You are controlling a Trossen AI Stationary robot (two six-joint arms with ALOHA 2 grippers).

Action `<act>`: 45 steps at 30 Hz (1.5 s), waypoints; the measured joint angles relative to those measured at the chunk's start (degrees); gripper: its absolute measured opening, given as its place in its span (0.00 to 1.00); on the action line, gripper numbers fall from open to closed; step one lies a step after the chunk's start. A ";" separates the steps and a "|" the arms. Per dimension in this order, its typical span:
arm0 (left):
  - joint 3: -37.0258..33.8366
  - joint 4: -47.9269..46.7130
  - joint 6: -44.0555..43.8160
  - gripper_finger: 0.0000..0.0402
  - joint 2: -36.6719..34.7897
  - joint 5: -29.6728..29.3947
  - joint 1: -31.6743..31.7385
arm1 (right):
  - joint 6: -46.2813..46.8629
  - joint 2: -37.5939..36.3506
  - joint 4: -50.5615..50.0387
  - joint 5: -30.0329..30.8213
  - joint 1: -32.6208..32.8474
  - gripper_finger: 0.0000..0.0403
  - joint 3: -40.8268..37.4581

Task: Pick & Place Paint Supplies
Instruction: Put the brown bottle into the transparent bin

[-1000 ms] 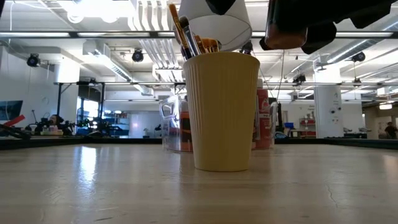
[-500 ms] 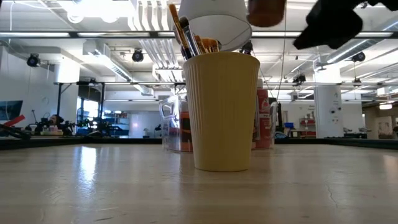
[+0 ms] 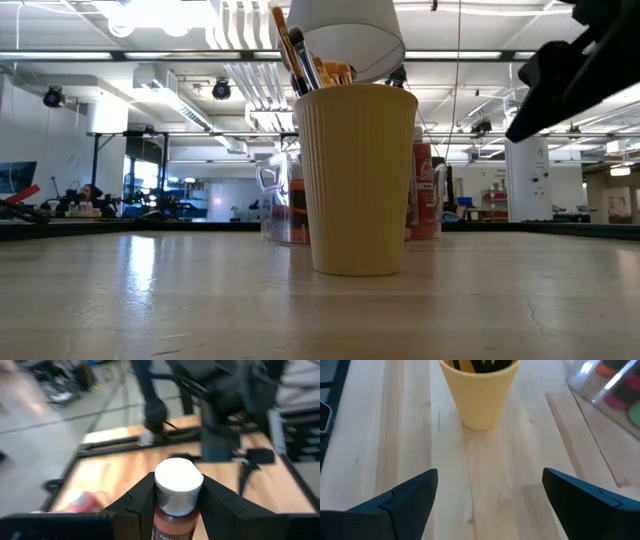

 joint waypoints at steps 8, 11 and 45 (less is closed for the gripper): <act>-6.96 0.10 0.05 0.33 -9.58 -5.18 2.78 | 2.62 -0.02 0.06 0.34 -0.02 0.88 -2.67; -11.41 2.29 -0.26 0.33 -12.51 -5.22 5.54 | 2.61 -0.04 -0.04 1.37 -0.02 0.86 -2.86; -47.55 46.75 -7.53 0.33 -11.26 10.01 19.89 | 2.43 -0.09 -0.88 4.75 -0.26 0.62 -2.89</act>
